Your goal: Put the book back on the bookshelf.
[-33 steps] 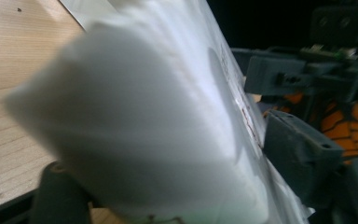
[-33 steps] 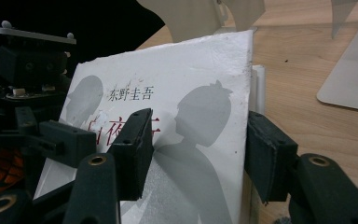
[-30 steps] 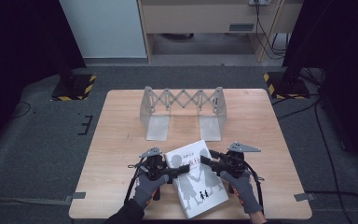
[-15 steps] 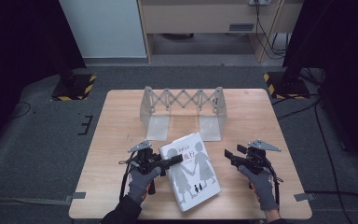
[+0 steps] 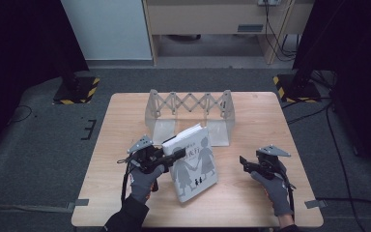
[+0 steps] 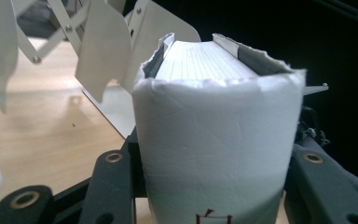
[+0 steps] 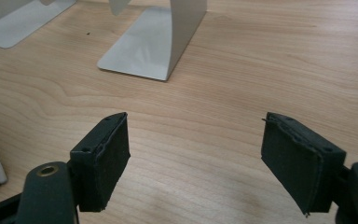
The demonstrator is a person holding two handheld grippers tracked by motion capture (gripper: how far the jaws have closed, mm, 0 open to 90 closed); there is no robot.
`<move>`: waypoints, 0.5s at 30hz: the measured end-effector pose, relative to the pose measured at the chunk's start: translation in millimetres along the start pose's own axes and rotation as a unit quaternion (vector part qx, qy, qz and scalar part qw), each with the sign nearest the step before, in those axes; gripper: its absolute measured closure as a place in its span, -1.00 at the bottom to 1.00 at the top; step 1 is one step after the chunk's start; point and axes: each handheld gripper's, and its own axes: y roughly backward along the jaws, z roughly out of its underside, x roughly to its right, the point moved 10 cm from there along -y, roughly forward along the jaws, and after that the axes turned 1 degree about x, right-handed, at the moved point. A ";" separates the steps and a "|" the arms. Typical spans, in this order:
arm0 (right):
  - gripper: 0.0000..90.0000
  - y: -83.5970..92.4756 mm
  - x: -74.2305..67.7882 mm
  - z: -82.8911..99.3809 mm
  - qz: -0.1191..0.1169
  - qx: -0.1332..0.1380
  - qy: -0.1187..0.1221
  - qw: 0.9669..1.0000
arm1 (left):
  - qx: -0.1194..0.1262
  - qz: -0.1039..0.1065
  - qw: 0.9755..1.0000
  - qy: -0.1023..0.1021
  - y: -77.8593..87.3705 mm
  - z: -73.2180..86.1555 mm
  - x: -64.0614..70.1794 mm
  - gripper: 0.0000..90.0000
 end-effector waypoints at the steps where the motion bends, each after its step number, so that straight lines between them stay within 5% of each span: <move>1: -0.50 -0.4 1.8 0.5 0.005 0.000 0.002 1.000 | 0.002 -0.001 1.000 -0.004 0.2 -1.0 0.6 0.15; 7: -0.58 -5.3 15.7 10.3 0.038 -0.022 0.012 0.999 | 0.005 0.005 1.000 -0.021 0.3 -1.3 6.6 0.14; 15: -0.64 -11.9 18.8 23.9 0.046 -0.058 0.025 0.997 | -0.009 0.019 0.999 -0.046 10.7 9.0 11.5 0.10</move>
